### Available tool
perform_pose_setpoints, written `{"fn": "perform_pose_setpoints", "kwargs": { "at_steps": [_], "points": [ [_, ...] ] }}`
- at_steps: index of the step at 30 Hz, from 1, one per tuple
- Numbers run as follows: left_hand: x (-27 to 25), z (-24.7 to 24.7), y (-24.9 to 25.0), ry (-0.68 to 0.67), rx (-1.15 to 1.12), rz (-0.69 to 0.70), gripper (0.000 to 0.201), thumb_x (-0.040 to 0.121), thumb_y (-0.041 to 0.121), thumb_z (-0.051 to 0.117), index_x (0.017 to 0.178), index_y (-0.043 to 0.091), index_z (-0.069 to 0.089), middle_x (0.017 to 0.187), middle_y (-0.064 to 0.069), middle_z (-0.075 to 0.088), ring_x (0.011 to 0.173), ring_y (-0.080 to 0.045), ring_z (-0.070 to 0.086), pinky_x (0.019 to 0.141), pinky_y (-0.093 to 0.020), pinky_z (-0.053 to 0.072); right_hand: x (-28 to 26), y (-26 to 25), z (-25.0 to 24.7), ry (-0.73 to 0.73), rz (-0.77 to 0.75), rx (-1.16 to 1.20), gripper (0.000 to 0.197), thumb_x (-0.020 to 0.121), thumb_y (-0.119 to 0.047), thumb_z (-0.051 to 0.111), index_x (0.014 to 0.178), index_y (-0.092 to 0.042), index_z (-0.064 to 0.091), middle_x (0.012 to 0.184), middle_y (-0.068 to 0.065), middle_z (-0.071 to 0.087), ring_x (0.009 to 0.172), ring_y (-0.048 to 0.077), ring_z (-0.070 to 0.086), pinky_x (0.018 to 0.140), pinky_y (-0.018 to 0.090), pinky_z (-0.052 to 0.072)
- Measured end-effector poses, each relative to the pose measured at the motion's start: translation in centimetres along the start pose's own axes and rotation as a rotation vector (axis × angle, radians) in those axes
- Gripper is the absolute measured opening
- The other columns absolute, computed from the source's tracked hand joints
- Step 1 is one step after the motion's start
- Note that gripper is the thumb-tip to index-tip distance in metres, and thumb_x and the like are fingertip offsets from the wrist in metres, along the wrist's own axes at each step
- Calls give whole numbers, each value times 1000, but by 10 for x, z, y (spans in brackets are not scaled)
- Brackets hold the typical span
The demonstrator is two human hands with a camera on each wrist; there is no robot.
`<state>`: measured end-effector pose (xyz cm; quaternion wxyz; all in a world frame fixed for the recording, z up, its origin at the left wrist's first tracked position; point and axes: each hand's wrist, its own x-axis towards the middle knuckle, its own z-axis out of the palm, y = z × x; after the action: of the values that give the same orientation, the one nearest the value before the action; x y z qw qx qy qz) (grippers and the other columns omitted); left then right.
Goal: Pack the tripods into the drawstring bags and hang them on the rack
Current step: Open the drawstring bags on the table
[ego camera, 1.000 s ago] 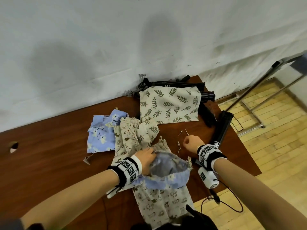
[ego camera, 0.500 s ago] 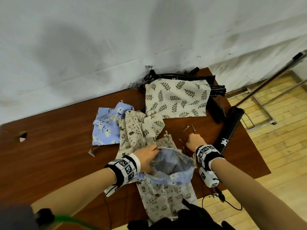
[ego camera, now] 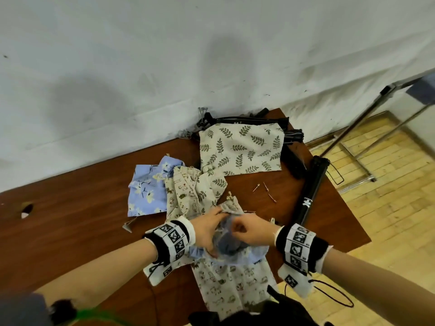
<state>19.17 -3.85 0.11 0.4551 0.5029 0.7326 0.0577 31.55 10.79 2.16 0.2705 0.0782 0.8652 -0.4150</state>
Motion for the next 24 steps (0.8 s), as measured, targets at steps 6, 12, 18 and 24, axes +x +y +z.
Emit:
{"fn": "perform_pose_setpoints", "kwargs": {
  "at_steps": [6,12,18,24],
  "points": [
    [-9,7,-3,-51,31,30,118,55,29,89,149,23,19,143,-5,27,129,-25,36,112,-40,34,14,15,51,11,118,-99,20,94,-13,51,102,-5,67,103,13,67,91,25,62,85,34,51],
    [-13,21,-1,-73,85,-7,112,61,22,85,148,21,16,143,-4,24,127,-30,40,107,-41,41,19,28,69,22,154,-262,24,96,-16,49,112,-10,66,116,12,65,107,27,60,94,32,44],
    [-15,27,-2,-37,84,52,103,58,25,86,142,20,26,134,-4,30,124,-27,41,106,-45,42,15,34,82,45,175,-324,24,95,-16,49,114,-11,64,117,10,63,108,27,57,93,30,42],
    [-16,28,1,-33,99,86,105,57,28,86,143,22,24,137,-4,29,130,-27,36,111,-46,36,14,35,84,36,154,-366,25,95,-16,49,112,-9,65,114,10,63,106,28,58,93,32,44]
  ]
}}
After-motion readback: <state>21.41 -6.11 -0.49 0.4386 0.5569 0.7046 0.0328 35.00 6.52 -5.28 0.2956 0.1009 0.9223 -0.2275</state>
